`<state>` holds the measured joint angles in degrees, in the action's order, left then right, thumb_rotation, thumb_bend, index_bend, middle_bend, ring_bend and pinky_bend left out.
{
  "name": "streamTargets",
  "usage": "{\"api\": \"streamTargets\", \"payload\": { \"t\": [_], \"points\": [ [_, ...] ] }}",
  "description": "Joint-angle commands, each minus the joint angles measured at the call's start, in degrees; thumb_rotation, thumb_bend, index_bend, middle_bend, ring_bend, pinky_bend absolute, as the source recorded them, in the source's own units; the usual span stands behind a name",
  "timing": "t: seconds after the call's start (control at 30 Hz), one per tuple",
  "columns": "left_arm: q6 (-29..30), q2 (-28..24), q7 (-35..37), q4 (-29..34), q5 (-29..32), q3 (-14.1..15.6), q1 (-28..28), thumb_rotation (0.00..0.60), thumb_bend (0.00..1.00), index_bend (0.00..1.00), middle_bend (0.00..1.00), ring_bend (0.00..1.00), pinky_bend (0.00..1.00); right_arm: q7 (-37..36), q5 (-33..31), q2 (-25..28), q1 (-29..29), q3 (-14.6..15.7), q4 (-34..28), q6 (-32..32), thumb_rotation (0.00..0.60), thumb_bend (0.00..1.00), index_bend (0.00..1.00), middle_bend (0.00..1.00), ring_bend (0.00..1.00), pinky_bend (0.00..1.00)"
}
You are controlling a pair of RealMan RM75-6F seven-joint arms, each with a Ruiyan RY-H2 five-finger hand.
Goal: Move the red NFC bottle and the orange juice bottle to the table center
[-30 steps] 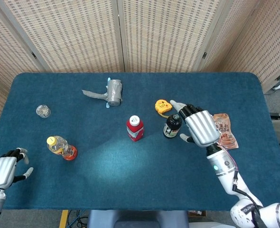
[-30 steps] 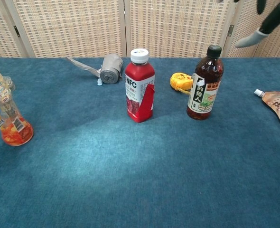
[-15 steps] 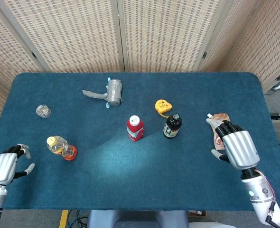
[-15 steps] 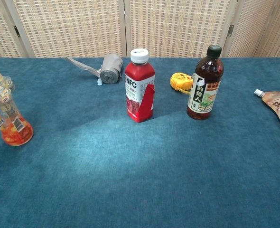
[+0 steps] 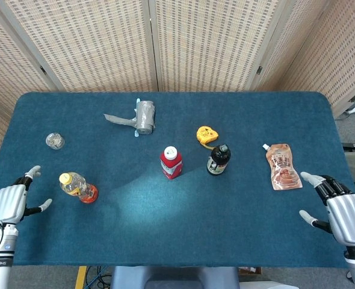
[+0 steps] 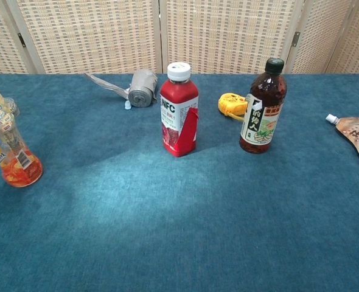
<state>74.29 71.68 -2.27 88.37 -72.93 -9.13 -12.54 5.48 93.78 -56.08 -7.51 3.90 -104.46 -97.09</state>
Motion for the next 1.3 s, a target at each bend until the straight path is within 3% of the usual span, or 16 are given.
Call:
{"api": "streamTargets", "payload": {
  "t": [0.03,0.3,0.43,1.3],
  "points": [
    [-5.65,-2.07,3.68,2.92,2.63,-0.50,-1.81,0.600,0.09,0.00,0.06,0.15,0.42,-1.38,0.63,-0.40,1.08,0.16,1.15,-0.64,0.600,0.00,0.24,0.32,0.26,0.48],
    [-11.99,-3.66,11.20,5.01,3.60,-0.86,-4.02,0.600,0.08,0.00,0.00,0.06,0.33,-4.78,2.08,-1.50,3.62,-0.12,4.10,-2.08,0.600,0.00,0.24,0.32,0.26,0.48],
    [-13.82,-4.00,15.75,5.40,3.10,-1.32,-4.89,0.600,0.08,0.00,0.00,0.06,0.33,-5.85,2.27,-1.95,4.53,-0.34,5.14,-2.13,0.600,0.00,0.24,0.32,0.26,0.48],
    [-18.45,-0.53,27.45,3.73,1.33,-0.92,-8.42,0.600,0.08,0.00,0.00,0.09,0.33,-11.52,2.09,-3.21,7.00,-2.08,9.18,-0.43,0.600,0.00,0.24,0.32,0.26,0.48]
  ]
}}
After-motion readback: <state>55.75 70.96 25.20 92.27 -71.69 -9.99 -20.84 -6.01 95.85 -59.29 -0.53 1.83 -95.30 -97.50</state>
